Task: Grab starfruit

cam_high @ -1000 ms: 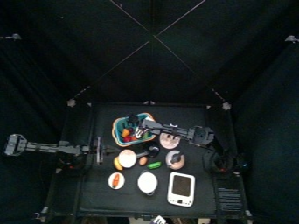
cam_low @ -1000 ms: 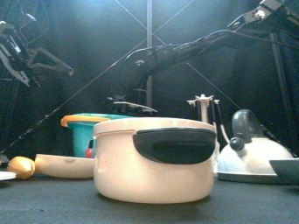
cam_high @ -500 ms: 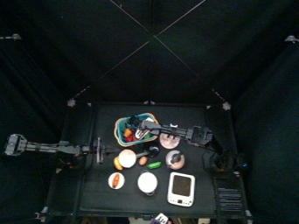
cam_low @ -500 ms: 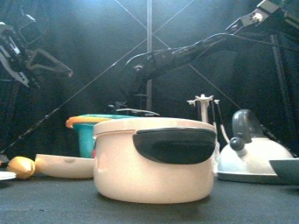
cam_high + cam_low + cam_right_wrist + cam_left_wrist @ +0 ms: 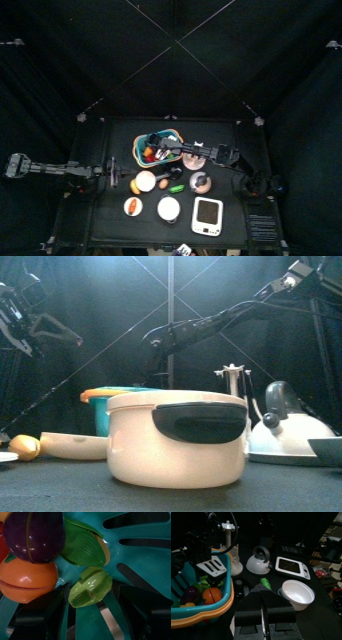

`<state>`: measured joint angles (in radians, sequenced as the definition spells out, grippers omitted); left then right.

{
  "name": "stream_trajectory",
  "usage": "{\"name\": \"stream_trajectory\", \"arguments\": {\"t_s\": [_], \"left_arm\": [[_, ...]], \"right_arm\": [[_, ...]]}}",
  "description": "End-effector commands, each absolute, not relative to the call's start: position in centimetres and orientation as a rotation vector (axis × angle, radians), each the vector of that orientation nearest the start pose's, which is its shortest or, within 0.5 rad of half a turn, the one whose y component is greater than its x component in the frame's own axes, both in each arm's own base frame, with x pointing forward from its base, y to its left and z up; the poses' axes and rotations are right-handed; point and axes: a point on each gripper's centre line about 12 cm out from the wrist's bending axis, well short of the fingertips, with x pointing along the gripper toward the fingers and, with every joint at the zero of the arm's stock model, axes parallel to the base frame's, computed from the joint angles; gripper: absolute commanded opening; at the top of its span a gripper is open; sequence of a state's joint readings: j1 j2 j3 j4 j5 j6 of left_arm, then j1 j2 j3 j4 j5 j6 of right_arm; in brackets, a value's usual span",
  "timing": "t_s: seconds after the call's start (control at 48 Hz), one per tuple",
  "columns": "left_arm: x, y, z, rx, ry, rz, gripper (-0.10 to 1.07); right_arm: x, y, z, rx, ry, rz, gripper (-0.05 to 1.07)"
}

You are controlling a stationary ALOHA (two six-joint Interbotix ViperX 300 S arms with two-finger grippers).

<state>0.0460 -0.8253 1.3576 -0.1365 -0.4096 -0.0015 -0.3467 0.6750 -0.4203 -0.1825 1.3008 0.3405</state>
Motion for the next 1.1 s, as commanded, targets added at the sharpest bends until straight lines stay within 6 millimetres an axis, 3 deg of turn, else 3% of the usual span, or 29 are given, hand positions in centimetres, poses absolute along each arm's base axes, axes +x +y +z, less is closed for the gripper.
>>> {"name": "stream_trajectory", "arguments": {"t_s": [0.0, 0.208, 0.333, 0.75, 1.083], "left_arm": [[19.7, 1.6, 21.2, -0.124, 0.104, 0.109, -0.01], [19.7, 1.6, 21.1, -0.125, 0.107, 0.109, -0.01], [19.7, 1.6, 21.1, -0.124, 0.106, 0.109, -0.01], [19.7, 1.7, 21.1, -0.126, 0.107, 0.115, -0.01], [19.7, 1.8, 21.1, -0.128, 0.107, 0.119, -0.01]], "right_arm": [[49.2, -20.1, 14.9, 0.361, 1.440, -0.636, 0.89], [49.6, -20.2, 15.1, 0.359, 1.408, -0.632, 0.66], [49.9, -20.0, 15.8, 0.356, 1.389, -0.628, 0.58], [51.8, -18.5, 21.0, 0.278, 1.268, -0.615, 0.57], [51.7, -18.9, 25.6, 0.213, 1.162, -0.654, 0.57]]}}
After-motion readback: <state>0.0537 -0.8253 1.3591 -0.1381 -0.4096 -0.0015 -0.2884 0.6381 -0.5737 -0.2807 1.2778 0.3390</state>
